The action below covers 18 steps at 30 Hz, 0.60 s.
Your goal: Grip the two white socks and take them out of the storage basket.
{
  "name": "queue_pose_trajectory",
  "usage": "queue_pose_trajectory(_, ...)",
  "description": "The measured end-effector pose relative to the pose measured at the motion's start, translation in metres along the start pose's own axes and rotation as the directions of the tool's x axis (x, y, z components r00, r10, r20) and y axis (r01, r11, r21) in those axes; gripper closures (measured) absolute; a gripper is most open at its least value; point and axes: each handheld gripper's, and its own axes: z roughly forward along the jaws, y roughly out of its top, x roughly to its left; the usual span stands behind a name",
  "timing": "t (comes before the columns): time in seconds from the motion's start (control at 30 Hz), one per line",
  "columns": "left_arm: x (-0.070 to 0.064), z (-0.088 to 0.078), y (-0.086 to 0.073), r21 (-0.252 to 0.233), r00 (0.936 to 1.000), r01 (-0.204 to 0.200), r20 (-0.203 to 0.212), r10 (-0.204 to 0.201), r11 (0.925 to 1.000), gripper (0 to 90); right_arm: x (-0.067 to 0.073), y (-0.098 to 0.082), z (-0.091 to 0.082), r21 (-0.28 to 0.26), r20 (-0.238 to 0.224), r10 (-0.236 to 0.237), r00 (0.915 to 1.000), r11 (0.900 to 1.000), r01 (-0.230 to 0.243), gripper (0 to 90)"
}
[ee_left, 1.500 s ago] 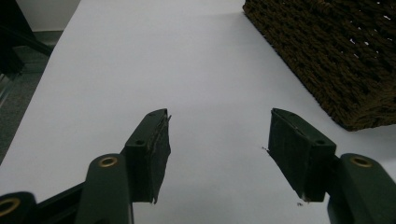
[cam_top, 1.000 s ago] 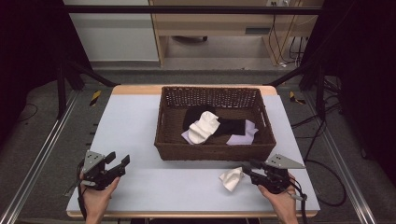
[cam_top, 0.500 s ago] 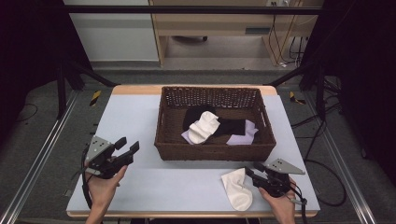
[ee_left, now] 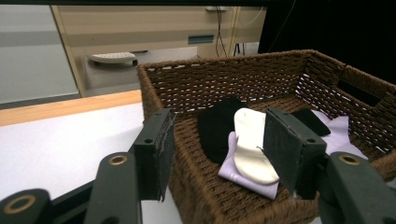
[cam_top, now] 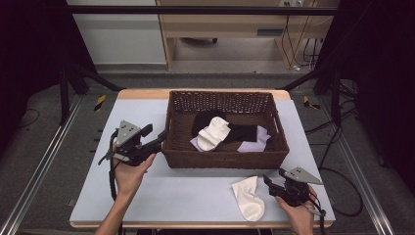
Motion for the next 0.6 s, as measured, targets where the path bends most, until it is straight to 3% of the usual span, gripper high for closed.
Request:
queue_pose_trajectory(0.2, -0.012, 0.024, 0.012, 0.021, 0.9995, -0.03, 0.006, 0.03, 0.9993, 40.0, -0.005, -0.002, 0.002, 0.024, 0.044, -0.007, 0.999, 1.0, 0.006, 28.6)
queue_pose_trajectory(0.37, -0.021, 0.043, 0.018, 0.031, 0.9994, -0.032, 0.016, 0.031, 0.999, 38.3, -0.007, -0.003, 0.006, 0.034, 0.065, -0.028, 0.9975, 0.999, 0.026, 23.3)
queue_pose_trajectory(0.6, -0.03, 0.07, 0.026, 0.049, 0.9984, -0.055, 0.015, 0.055, 0.9973, 36.9, -0.01, -0.002, 0.007, 0.033, 0.079, -0.014, 0.9968, 0.999, 0.011, 19.8)
